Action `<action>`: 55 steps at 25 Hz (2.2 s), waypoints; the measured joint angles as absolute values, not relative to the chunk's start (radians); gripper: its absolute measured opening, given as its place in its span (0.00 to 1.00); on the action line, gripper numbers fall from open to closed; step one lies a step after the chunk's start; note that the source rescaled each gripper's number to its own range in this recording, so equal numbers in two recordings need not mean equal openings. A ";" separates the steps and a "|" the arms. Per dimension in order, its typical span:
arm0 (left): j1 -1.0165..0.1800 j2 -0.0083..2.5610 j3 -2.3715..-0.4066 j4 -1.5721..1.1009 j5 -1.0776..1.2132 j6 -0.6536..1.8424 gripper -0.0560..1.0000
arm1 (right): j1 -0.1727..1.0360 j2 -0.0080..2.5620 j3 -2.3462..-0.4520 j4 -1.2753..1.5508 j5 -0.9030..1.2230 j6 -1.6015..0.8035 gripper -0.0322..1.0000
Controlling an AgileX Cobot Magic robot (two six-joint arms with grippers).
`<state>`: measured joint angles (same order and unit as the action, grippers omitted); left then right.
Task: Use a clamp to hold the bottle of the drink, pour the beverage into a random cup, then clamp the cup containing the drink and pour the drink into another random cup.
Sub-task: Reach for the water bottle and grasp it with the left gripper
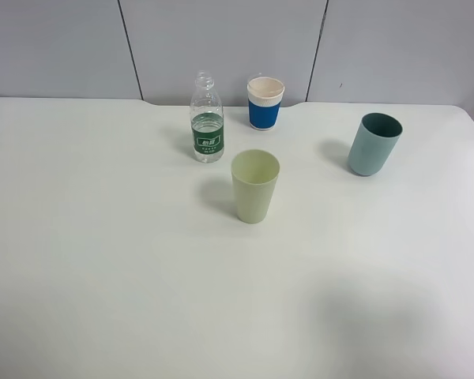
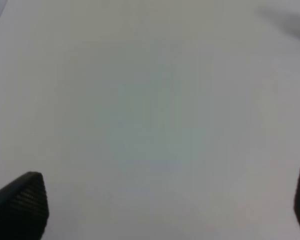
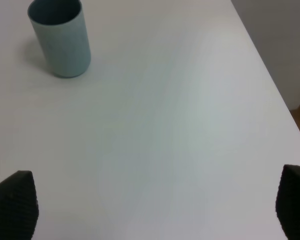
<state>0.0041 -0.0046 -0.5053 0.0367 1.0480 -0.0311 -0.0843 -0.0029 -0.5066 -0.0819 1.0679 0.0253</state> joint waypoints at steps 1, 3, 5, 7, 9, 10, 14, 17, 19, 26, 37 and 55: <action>0.004 -0.005 -0.505 0.037 1.048 -0.031 1.00 | -0.084 -0.003 -0.507 -0.082 1.068 0.025 1.00; 0.004 -0.005 -0.505 0.037 1.048 -0.031 1.00 | -0.084 -0.003 -0.507 -0.082 1.068 0.025 1.00; 0.004 -0.005 -0.505 0.037 1.048 -0.031 1.00 | -0.084 -0.003 -0.507 -0.082 1.068 0.025 1.00; 0.004 -0.005 -0.505 0.037 1.048 -0.031 1.00 | -0.084 -0.003 -0.507 -0.082 1.068 0.025 1.00; 0.004 -0.005 -0.505 0.037 1.048 -0.031 1.00 | -0.084 -0.003 -0.507 -0.082 1.068 0.025 1.00; 0.004 -0.005 -0.505 0.037 1.048 -0.031 1.00 | -0.084 -0.003 -0.507 -0.082 1.068 0.025 1.00; 0.004 -0.005 -0.505 0.037 1.048 -0.031 1.00 | -0.084 -0.003 -0.507 -0.082 1.068 0.025 1.00; 0.004 -0.005 -0.505 0.037 1.048 -0.031 1.00 | -0.084 -0.003 -0.507 -0.082 1.068 0.025 1.00; 0.004 -0.005 -0.505 0.037 1.048 -0.031 1.00 | -0.084 -0.003 -0.507 -0.082 1.068 0.025 1.00; 0.004 -0.005 -0.505 0.037 1.048 -0.031 1.00 | -0.084 -0.003 -0.507 -0.082 1.068 0.025 1.00; 0.004 -0.005 -0.505 0.037 1.048 -0.031 1.00 | -0.084 -0.003 -0.507 -0.082 1.068 0.025 1.00; 0.004 -0.005 -0.505 0.037 1.048 -0.031 1.00 | -0.084 -0.003 -0.507 -0.082 1.068 0.025 1.00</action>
